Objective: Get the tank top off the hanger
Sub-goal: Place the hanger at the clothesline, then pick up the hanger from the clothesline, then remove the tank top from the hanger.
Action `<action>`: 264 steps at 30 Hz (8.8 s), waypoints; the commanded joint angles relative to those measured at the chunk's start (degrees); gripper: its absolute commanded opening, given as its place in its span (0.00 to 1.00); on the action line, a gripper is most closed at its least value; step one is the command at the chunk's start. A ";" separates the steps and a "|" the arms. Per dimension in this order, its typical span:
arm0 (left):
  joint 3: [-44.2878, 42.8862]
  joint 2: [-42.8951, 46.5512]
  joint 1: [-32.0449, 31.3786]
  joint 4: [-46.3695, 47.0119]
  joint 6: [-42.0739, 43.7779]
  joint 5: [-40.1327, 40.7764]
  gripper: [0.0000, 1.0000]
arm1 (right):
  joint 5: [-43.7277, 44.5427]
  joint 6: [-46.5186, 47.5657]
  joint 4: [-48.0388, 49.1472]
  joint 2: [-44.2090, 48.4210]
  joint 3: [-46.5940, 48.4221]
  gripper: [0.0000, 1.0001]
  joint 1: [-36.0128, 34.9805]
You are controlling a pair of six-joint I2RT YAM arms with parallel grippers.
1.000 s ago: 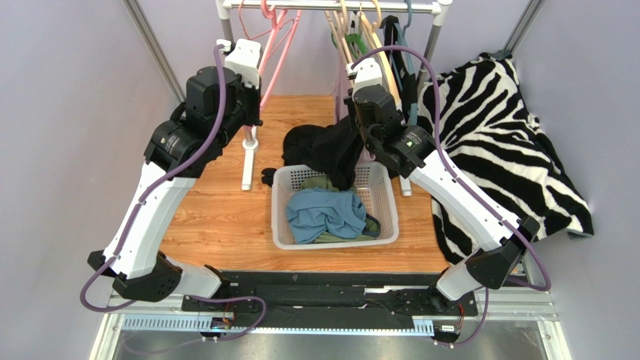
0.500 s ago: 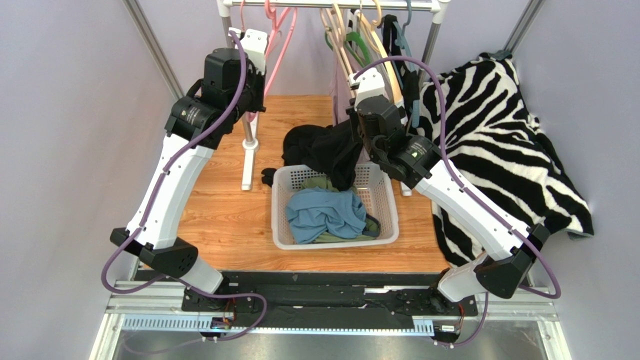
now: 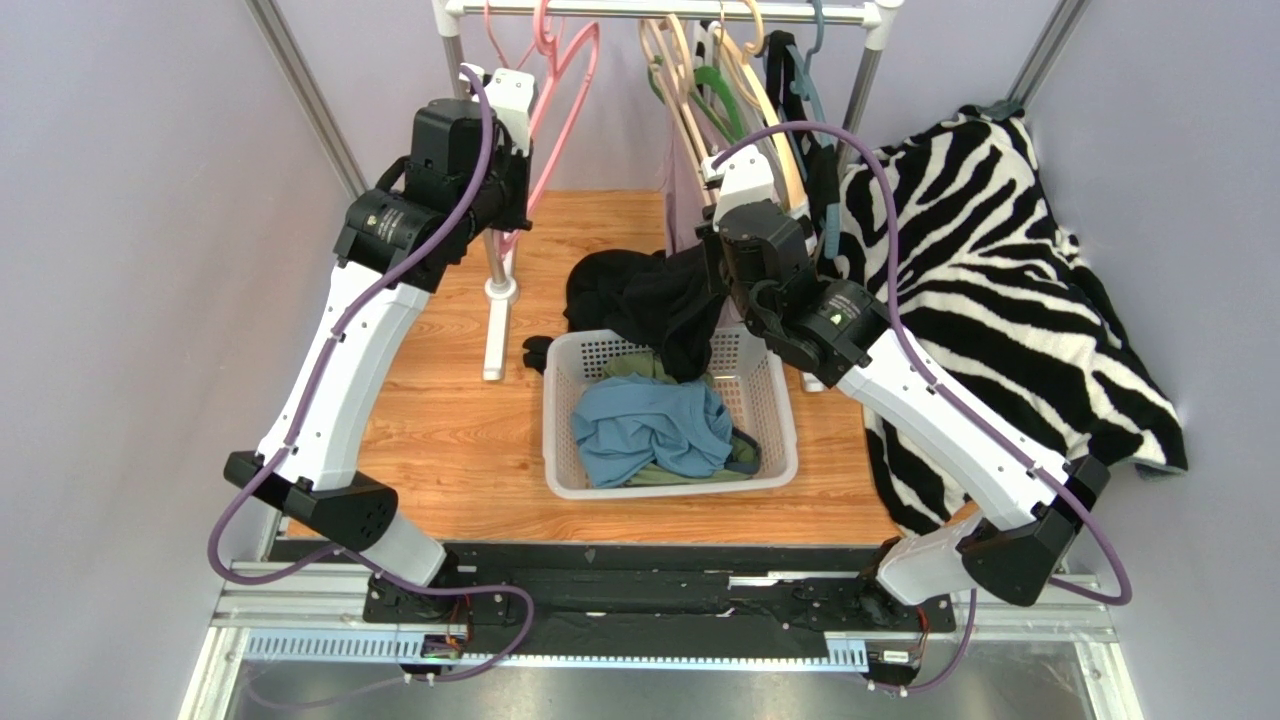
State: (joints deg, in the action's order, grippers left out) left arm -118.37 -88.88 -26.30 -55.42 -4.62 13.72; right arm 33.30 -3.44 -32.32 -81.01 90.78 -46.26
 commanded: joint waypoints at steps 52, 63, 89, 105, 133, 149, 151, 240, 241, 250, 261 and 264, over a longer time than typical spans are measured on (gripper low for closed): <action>9.99 30.26 0.64 2.33 12.35 -30.94 0.99 | -25.12 -1.58 -34.94 14.40 45.69 0.00 -9.64; 15.44 31.93 0.64 3.12 12.27 -32.00 0.99 | -38.57 5.55 -1.11 14.04 45.01 0.00 -9.64; 40.31 21.57 -8.32 20.52 11.12 -71.47 0.99 | -42.26 -0.42 9.55 9.20 48.35 0.00 -9.64; 29.60 6.53 -14.47 25.54 15.77 -66.02 0.99 | -44.72 -3.06 9.38 10.26 47.21 0.00 -9.73; -2.83 6.78 -18.70 10.60 20.62 -56.52 0.00 | -35.07 1.33 4.99 19.40 34.21 0.00 -9.64; 36.61 16.72 -18.78 14.02 30.46 -39.92 0.00 | -23.28 6.61 2.87 25.81 17.95 0.00 -9.64; 41.61 16.90 -18.78 15.16 30.99 -39.03 0.22 | -22.76 6.43 2.87 26.60 15.23 0.00 -9.73; 20.10 53.20 -9.55 -5.76 49.44 -37.46 0.99 | -71.34 18.10 -16.53 20.20 1.50 0.00 6.01; 20.28 52.94 -9.47 -5.75 50.06 -37.45 0.99 | -73.18 20.38 -19.16 19.84 1.15 0.00 5.92; 23.35 47.68 -9.55 -3.99 54.09 -36.47 0.98 | -72.76 29.98 -19.36 24.15 -4.03 0.00 5.48; 19.41 37.73 -9.47 -11.20 55.51 -39.29 0.91 | -69.34 33.50 -21.21 25.64 -4.56 0.00 4.95; 17.82 36.06 -9.55 -12.52 55.42 -40.34 0.88 | -68.63 33.85 -21.12 25.73 -4.65 0.00 4.95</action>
State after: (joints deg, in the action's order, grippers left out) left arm -96.99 -52.05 -35.90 -66.67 49.82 -24.03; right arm -36.45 28.21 -54.70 -56.66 86.02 -41.06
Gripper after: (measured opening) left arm 0.895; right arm 0.118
